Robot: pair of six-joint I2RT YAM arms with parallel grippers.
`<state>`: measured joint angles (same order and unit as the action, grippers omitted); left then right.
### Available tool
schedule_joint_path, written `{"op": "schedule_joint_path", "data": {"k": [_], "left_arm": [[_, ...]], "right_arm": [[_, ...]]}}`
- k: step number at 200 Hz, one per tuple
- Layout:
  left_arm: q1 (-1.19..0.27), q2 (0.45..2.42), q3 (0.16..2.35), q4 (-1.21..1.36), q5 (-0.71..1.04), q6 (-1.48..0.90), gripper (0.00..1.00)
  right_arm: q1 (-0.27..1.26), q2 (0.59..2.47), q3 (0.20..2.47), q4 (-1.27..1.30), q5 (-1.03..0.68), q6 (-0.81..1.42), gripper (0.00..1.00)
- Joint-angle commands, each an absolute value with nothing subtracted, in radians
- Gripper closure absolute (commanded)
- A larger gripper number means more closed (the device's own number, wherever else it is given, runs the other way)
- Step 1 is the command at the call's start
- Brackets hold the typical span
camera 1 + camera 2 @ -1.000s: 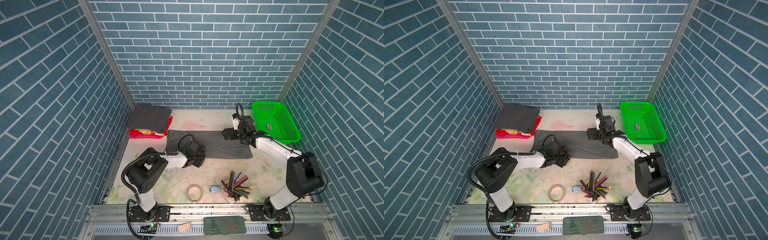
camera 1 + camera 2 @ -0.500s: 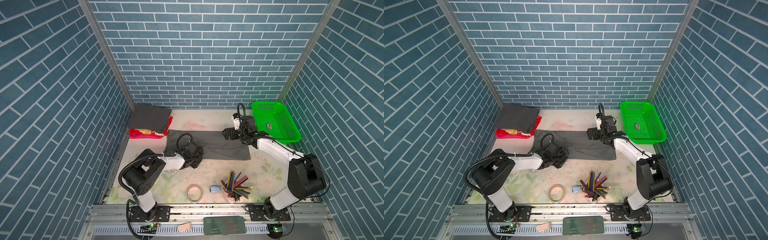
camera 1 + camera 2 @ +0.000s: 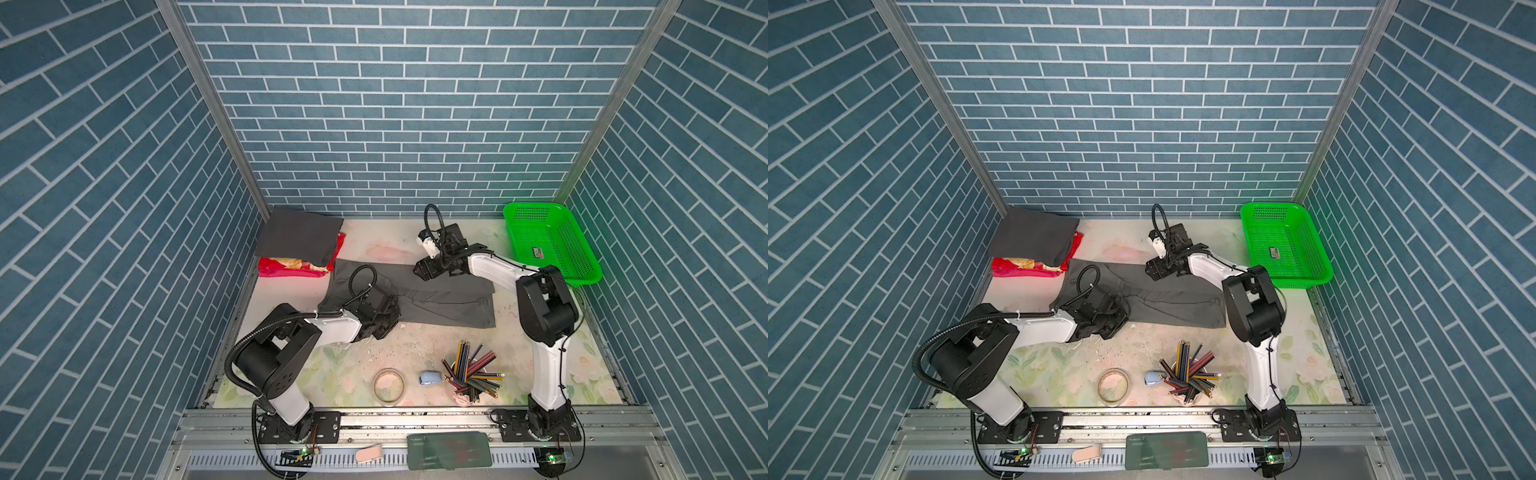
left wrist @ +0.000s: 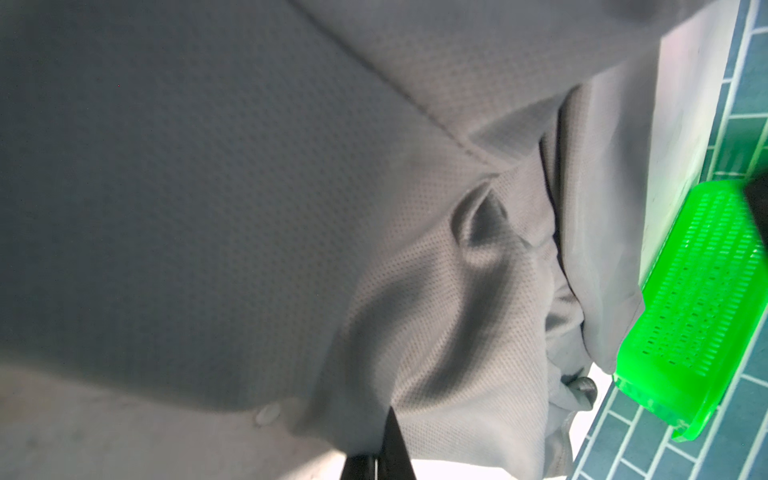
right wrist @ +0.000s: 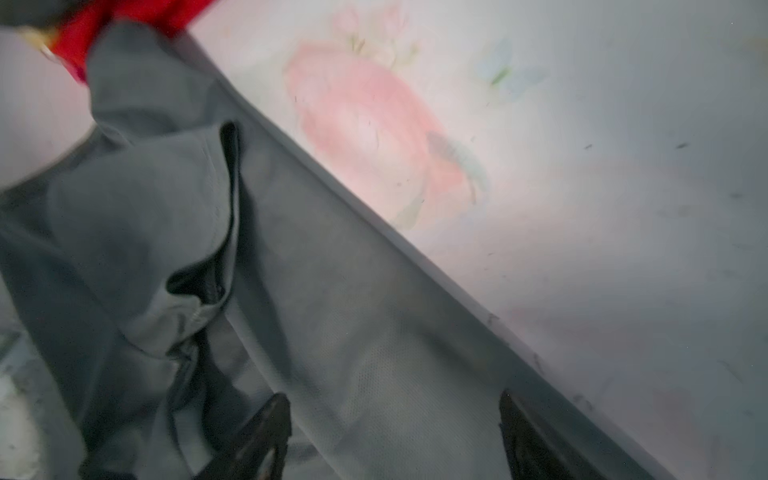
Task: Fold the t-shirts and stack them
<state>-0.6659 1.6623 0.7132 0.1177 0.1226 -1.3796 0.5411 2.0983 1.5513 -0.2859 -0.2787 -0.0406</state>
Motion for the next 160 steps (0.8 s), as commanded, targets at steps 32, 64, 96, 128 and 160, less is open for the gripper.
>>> {"op": "schedule_joint_path", "data": {"k": [32, 64, 96, 128, 160], "left_arm": [[-0.652, 1.677, 0.661, -0.026, 0.108, -1.302, 1.00], [-0.650, 1.691, 0.675, -0.031, 0.112, -1.285, 1.00], [-0.652, 1.703, 0.674, -0.023, 0.119, -1.284, 1.00], [-0.652, 1.706, 0.683, -0.033, 0.115, -1.274, 1.00], [-0.652, 1.706, 0.698, -0.051, 0.106, -1.259, 1.00]], "right_arm": [[0.558, 2.275, 1.762, -0.431, -0.213, -0.187, 0.24], [0.561, 2.314, 1.821, -0.451, -0.202, -0.204, 0.24], [0.575, 2.335, 1.848, -0.445, -0.188, -0.230, 0.24], [0.575, 2.398, 1.920, -0.479, -0.197, -0.263, 0.28], [0.577, 2.429, 1.946, -0.494, -0.209, -0.293, 0.35]]}}
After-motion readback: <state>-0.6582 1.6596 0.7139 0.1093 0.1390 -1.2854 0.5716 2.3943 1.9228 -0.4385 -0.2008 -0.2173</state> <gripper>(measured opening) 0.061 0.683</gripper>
